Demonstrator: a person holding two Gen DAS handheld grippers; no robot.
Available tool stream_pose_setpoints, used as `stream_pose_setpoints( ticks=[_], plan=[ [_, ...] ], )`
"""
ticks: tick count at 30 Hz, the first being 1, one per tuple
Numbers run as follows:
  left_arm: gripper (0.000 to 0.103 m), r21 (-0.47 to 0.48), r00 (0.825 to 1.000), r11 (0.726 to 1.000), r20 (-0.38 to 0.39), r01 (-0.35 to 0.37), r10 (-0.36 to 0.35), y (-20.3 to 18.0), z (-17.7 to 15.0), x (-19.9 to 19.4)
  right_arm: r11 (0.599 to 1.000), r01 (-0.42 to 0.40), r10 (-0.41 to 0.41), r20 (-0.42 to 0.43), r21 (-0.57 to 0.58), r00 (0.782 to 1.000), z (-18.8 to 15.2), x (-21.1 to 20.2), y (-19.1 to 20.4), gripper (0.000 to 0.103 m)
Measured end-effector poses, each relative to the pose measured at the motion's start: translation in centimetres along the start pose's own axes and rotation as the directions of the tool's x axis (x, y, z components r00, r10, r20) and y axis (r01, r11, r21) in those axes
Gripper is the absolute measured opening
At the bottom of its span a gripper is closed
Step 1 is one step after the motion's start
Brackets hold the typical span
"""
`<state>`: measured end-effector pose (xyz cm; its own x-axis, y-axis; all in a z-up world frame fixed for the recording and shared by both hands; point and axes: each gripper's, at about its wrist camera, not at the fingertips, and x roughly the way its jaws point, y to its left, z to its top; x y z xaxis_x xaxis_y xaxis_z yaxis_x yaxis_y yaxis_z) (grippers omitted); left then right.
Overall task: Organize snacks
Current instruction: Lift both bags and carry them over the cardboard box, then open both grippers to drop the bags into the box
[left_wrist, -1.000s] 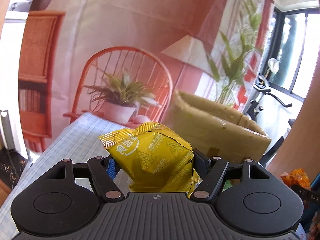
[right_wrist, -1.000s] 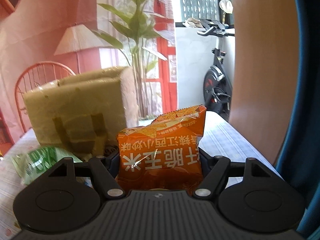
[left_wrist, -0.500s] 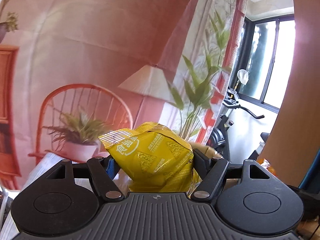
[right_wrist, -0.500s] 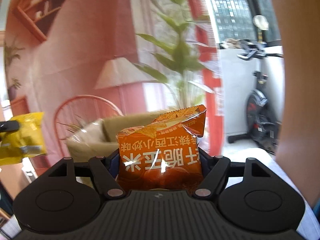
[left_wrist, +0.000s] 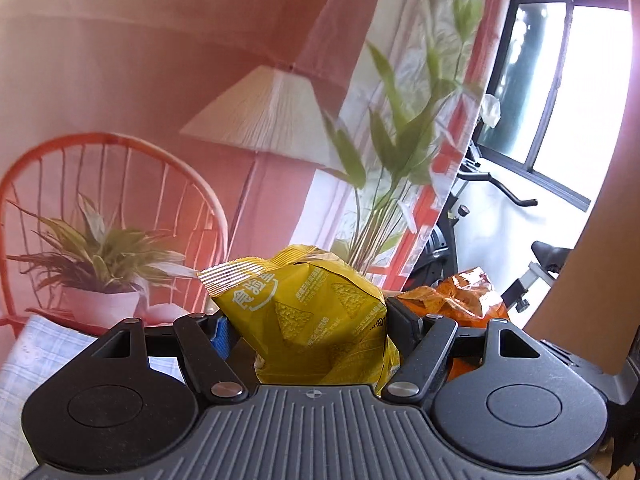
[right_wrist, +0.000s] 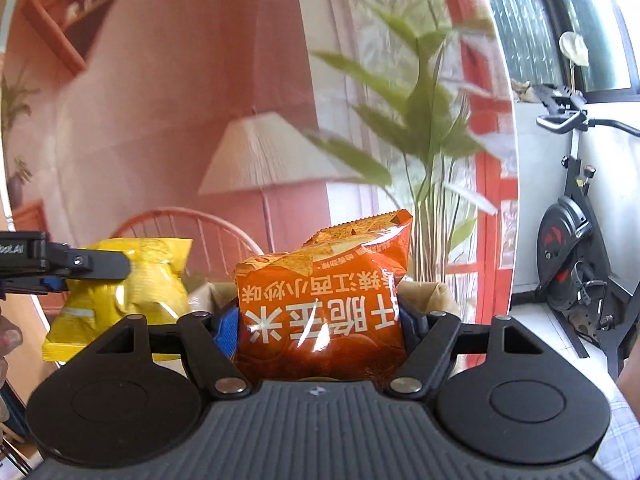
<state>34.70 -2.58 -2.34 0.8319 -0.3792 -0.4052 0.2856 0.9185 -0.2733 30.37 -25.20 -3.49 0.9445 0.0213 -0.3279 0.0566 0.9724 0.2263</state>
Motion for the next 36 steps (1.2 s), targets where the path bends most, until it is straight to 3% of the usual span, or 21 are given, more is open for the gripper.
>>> stream_pose_setpoints(
  ticks=[7, 14, 22, 31, 36],
  plan=[
    [0.079, 0.026, 0.996, 1.0, -0.09, 0.0, 0.003, 0.3, -1.2, 3.3, 0.999, 0.022, -0.019, -0.084, 0.03, 0.996, -1.3, 2.8, -1.3, 0.075],
    [0.085, -0.021, 0.996, 1.0, -0.092, 0.011, -0.013, 1.1, -1.0, 2.8, 0.999, 0.05, -0.05, -0.1, -0.006, 0.994, -1.9, 2.4, -0.4, 0.081],
    [0.085, 0.028, 0.999, 0.999, -0.029, -0.021, 0.022, 0.8, -0.9, -3.0, 0.999, 0.035, -0.035, -0.071, 0.004, 0.997, -1.1, -1.3, 0.5, 0.084],
    [0.085, 0.029, 0.995, 0.996, 0.052, -0.081, 0.08, 1.6, -1.3, -12.3, 0.999, -0.012, 0.014, -0.029, 0.05, 0.999, -1.2, -9.6, 0.5, 0.084],
    [0.085, 0.039, 0.992, 0.993, 0.065, -0.114, 0.112, 1.7, -3.3, -16.0, 0.997, -0.011, 0.011, 0.005, 0.072, 1.0, -2.3, -13.8, -0.4, 0.084]
  ],
)
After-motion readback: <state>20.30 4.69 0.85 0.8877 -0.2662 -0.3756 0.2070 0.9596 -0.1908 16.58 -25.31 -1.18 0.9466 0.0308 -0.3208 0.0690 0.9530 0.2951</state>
